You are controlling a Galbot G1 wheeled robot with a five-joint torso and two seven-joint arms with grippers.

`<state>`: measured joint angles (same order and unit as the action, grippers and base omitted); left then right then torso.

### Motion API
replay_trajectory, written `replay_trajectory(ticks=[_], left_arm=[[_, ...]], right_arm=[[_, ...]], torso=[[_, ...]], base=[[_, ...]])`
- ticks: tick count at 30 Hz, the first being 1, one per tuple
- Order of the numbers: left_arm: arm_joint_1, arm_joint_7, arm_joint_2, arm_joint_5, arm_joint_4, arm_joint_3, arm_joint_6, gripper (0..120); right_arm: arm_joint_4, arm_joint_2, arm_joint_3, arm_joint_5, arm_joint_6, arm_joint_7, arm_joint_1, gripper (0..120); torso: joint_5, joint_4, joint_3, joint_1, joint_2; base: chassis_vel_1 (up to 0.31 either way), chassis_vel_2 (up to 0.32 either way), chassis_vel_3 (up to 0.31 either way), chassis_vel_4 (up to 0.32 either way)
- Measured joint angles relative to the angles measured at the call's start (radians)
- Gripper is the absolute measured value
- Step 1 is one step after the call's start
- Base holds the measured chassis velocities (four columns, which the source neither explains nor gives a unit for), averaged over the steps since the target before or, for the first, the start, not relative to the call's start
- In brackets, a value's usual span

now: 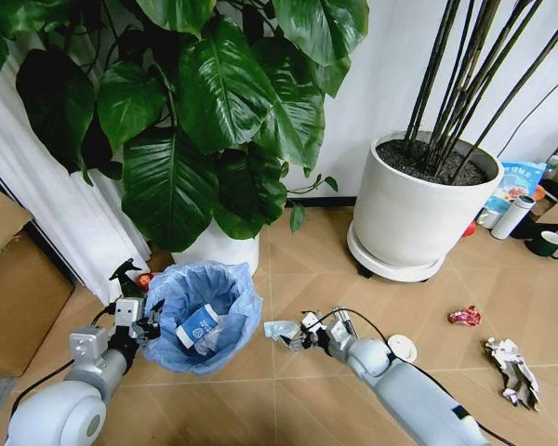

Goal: Pick up the trash bin and place the garbage on the floor into it.

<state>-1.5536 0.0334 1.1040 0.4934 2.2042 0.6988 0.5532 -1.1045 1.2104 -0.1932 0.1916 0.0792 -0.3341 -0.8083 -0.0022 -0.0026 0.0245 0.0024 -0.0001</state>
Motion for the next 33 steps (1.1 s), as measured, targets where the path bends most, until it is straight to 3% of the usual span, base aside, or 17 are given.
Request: replay_trajectory(ticks=[17,19,24,30,33], left_arm=[[0.008,-0.001,0.001,0.002,-0.003,-0.001,0.001,0],[0.009,-0.001,-0.001,0.003,-0.006,-0.003,0.001,0],[0.010,-0.002,-0.005,0.007,-0.008,-0.003,0.001,0],[0.011,-0.002,-0.010,0.011,-0.009,-0.005,0.002,0],[0.011,-0.002,-0.010,0.011,-0.010,-0.006,0.002,0]], right_arm=[[0.177,0.100,-0.007,0.032,0.029,0.022,0.072,99],[0.196,0.110,0.005,0.020,0.028,0.029,0.066,90],[0.225,0.123,0.027,0.000,0.016,0.035,0.063,82],[0.237,0.128,0.037,-0.005,0.009,0.033,0.057,59],[0.243,0.136,0.037,-0.006,0.005,0.030,0.056,54]], torso=[[0.0003,0.0000,0.000,0.000,0.000],[0.0002,-0.0001,0.000,0.000,0.000],[0.0002,-0.0001,0.000,0.000,0.000],[0.0002,-0.0001,0.000,0.000,0.000],[0.0002,-0.0001,0.000,0.000,0.000]], base=[[0.000,0.000,0.000,0.000],[0.000,0.000,0.000,0.000],[0.000,0.000,0.000,0.000],[0.000,0.000,0.000,0.000],[0.000,0.000,0.000,0.000]])
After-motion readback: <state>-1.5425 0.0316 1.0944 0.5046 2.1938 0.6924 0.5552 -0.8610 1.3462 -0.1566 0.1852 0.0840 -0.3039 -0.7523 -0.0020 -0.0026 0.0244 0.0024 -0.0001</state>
